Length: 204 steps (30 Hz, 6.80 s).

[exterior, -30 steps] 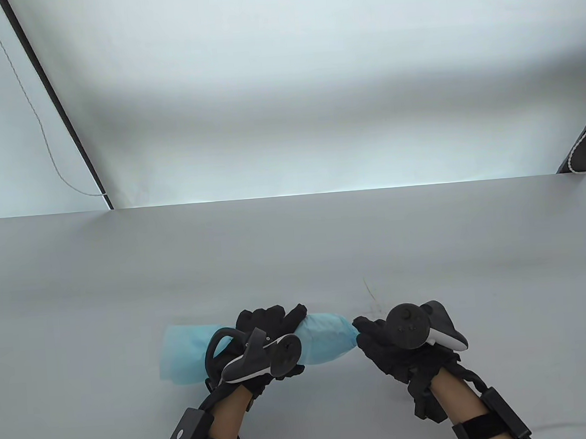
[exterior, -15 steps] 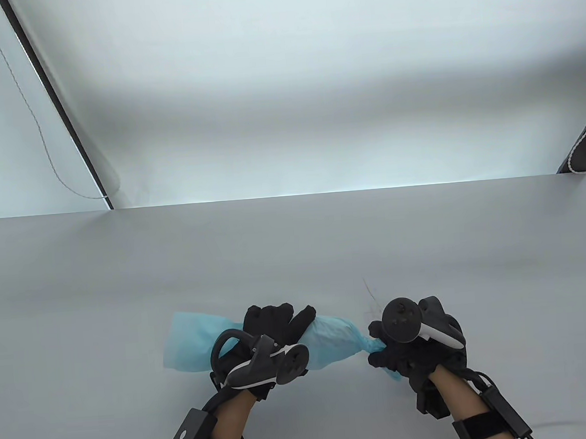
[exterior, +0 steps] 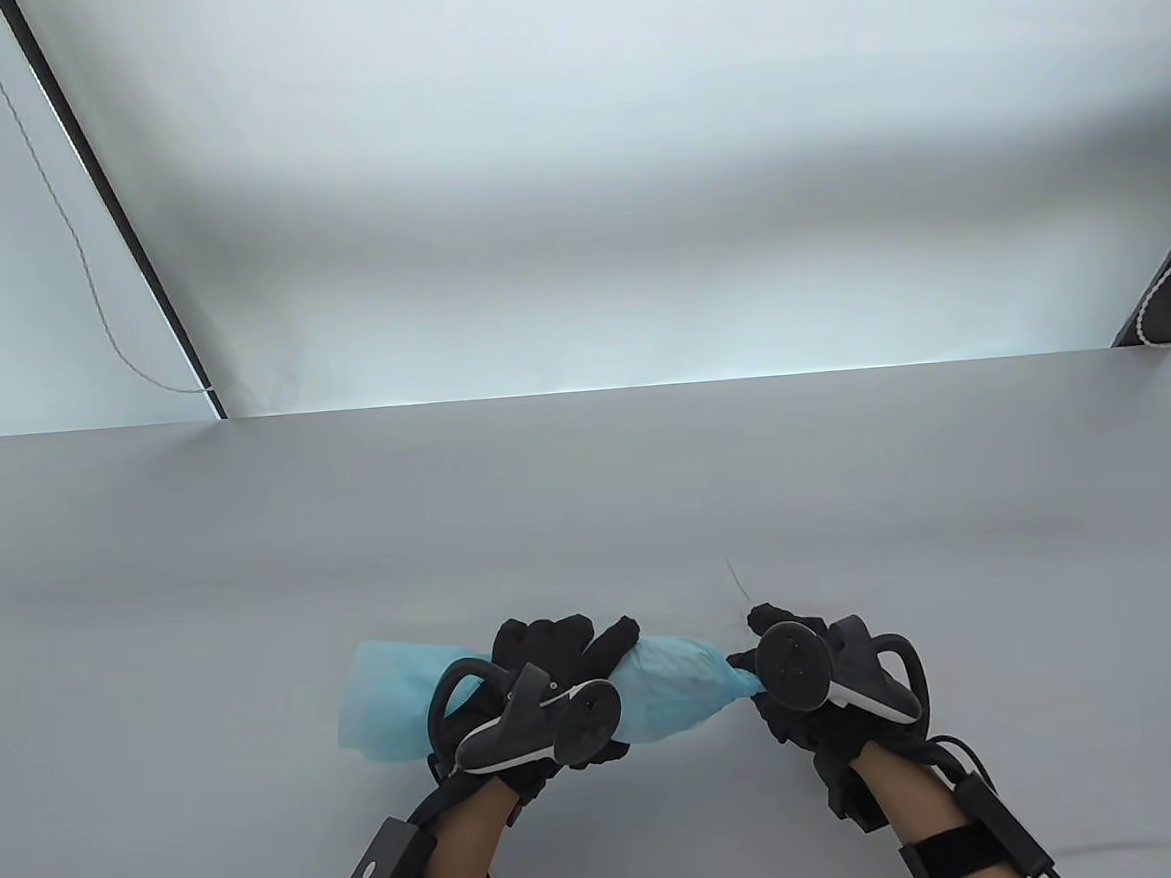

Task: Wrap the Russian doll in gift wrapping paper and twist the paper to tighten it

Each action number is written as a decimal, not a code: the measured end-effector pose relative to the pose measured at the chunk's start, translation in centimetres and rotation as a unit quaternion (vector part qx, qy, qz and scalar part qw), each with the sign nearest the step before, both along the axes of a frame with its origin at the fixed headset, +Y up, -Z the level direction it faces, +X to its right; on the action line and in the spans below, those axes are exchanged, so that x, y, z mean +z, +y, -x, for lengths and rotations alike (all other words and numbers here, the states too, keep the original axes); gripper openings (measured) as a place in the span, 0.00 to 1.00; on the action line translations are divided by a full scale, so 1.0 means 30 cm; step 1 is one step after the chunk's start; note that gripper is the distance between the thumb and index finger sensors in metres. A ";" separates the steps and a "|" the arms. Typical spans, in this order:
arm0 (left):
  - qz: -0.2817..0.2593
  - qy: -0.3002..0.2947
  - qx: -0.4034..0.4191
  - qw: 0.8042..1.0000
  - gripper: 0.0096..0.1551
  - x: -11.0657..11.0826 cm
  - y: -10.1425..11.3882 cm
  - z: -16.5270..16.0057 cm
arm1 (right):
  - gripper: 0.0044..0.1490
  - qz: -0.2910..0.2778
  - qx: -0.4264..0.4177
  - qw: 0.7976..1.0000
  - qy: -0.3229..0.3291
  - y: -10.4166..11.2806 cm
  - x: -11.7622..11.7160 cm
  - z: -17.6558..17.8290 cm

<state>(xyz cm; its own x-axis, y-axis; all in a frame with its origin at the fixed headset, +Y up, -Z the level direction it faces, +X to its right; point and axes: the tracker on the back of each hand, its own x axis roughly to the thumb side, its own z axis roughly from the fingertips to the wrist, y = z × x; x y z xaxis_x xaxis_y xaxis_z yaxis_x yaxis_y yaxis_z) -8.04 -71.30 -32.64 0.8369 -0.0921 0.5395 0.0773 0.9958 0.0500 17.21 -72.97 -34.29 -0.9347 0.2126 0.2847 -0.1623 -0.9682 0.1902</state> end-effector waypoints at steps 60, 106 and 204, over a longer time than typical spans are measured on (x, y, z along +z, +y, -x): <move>-0.013 -0.008 -0.007 1.000 0.67 -0.014 0.014 0.009 | 0.17 0.112 -0.112 0.987 -0.027 -0.014 -0.018 -0.040; 0.039 0.029 0.032 0.998 0.68 -0.034 0.043 0.012 | 0.71 -0.087 0.087 0.989 0.080 0.113 0.073 0.029; 0.376 -0.090 0.181 0.904 0.48 -0.045 0.036 0.112 | 0.78 -0.282 0.152 0.934 0.161 0.127 0.117 0.057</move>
